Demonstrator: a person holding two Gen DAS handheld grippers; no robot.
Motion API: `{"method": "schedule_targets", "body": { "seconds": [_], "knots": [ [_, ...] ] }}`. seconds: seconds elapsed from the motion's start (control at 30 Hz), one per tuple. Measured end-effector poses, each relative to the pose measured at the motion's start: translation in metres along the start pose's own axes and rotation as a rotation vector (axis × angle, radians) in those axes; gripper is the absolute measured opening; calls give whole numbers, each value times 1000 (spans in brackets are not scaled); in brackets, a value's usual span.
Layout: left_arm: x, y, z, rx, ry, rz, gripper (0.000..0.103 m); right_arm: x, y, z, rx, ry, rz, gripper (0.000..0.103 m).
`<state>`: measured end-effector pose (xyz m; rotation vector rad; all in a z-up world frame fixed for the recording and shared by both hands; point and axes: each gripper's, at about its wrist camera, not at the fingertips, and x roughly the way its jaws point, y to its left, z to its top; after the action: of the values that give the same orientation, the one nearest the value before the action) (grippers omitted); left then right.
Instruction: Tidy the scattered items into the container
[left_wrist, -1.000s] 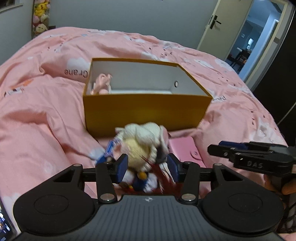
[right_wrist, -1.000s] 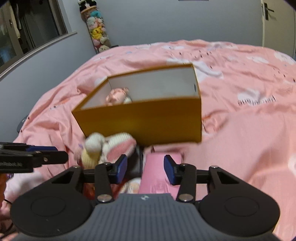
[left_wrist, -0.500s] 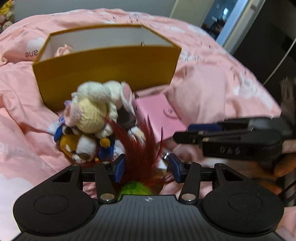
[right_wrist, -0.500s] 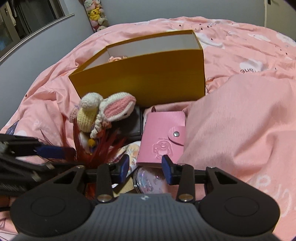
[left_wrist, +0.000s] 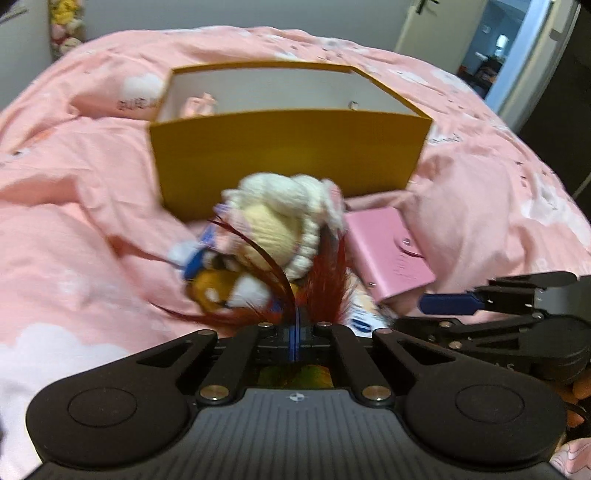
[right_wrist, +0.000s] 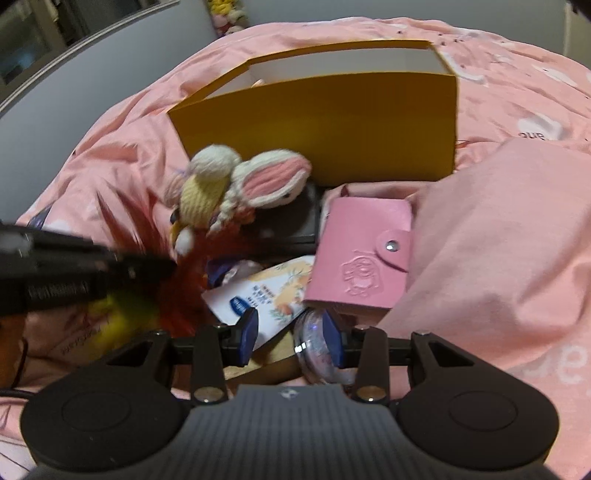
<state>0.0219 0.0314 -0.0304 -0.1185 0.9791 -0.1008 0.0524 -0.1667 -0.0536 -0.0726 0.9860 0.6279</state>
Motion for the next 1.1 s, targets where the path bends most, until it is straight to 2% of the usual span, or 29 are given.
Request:
{"method": "schedule_targets", "body": {
  "seconds": [0.1,0.2,0.3,0.43,0.53,0.83,0.93,1.1],
  "knots": [
    [-7,4,5,-2,-28,84,0,2,0,1,-4,7,-4,43],
    [-8,8,9,1,-34,89,1,3,-1,3,2,7,-4,43],
    [-11,7,11,7,-59,57,2,4,-3,7,6,1,-6,43],
    [-14,-1,17,47,-97,-9,14,3,-5,12,7,-15,-18,43],
    [-9,-8,22,72,-107,-63,14,5,-8,17,13,-18,-25,40],
    [34,-25,30,101,-21,-195,18,14,-38,29,92,-14,-100,37],
    [51,-34,35,126,-2,-197,25,19,-50,31,131,-1,-108,37],
    [75,-46,42,177,-5,-142,42,26,-63,32,162,9,-97,38]
  ]
}}
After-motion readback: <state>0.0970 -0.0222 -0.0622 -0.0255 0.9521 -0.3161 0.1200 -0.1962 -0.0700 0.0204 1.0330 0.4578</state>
